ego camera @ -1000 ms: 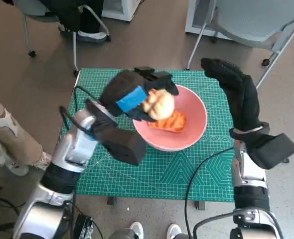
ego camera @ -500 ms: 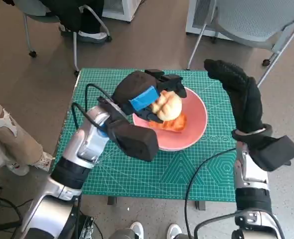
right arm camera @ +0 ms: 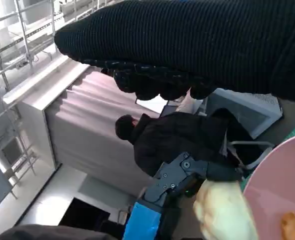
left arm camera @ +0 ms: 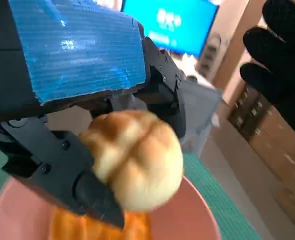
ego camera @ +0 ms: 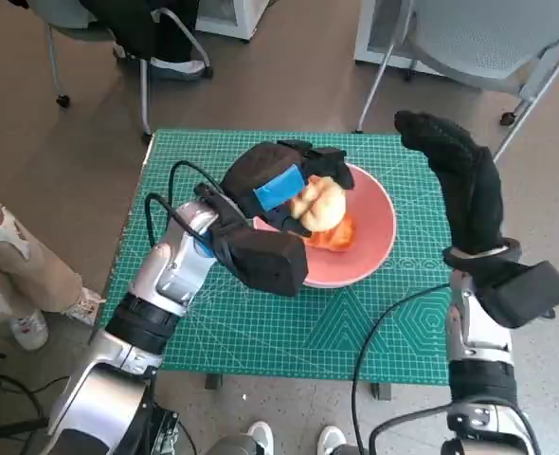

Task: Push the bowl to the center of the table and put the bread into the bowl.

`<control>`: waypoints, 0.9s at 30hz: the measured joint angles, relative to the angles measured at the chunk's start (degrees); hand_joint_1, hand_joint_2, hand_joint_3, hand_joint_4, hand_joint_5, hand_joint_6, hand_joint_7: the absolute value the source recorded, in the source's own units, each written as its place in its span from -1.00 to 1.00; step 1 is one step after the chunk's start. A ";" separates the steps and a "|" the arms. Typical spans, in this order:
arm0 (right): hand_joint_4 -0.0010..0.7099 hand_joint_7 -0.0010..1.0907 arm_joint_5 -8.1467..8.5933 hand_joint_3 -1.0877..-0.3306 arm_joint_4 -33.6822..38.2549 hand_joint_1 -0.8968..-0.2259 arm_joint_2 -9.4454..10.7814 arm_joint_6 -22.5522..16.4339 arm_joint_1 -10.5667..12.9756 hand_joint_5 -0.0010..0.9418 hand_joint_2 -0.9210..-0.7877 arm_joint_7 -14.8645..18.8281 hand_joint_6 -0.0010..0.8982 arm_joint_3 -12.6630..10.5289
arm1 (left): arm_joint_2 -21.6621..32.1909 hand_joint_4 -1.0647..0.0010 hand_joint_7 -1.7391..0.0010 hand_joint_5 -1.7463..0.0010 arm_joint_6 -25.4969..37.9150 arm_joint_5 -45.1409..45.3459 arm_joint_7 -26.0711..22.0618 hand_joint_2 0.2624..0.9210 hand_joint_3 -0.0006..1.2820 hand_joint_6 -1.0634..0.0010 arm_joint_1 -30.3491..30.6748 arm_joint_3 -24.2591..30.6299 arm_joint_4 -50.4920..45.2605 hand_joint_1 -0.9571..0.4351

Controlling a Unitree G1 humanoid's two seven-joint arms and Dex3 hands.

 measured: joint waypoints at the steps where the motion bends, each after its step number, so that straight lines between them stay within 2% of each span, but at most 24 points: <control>1: -0.57 -0.19 -0.17 -0.39 0.00 -0.38 0.00 -0.01 0.01 -0.99 -1.00 -0.11 -1.00 -0.02 | 0.04 0.94 0.93 0.95 0.31 -0.63 -1.50 0.54 -0.98 0.68 -0.01 0.05 0.13 0.19; 6: -0.57 -0.20 -0.88 -0.41 0.13 -0.38 0.00 -0.10 0.01 -0.99 -1.00 -0.50 -1.00 -0.05 | 0.51 0.99 0.99 0.99 0.49 -1.99 -5.98 0.52 -0.99 0.79 -0.57 0.09 1.35 0.01; 13: -0.57 -0.20 -0.94 -0.42 0.45 -0.39 0.00 -0.18 0.00 -0.99 -1.00 -0.75 -1.00 -0.06 | 1.55 1.00 1.00 1.00 -2.28 -2.20 -6.27 0.55 -0.99 0.95 -2.06 0.31 4.53 -0.21; 20: -0.57 -0.20 -0.94 -0.42 0.94 -0.42 0.00 -0.30 -0.06 -0.99 -1.00 -0.75 -1.00 -0.03 | 1.58 1.00 1.00 1.00 -3.38 -8.81 -11.65 0.59 -0.98 1.00 -3.07 3.24 8.54 -0.35; 27: -0.56 -0.20 -0.91 -0.42 1.19 -0.43 0.01 -0.34 -0.31 -0.99 -1.00 -0.75 -1.00 0.06 | 1.49 1.00 1.00 1.00 -3.61 -16.22 -15.98 0.79 -0.95 1.00 -3.21 7.65 12.42 -0.53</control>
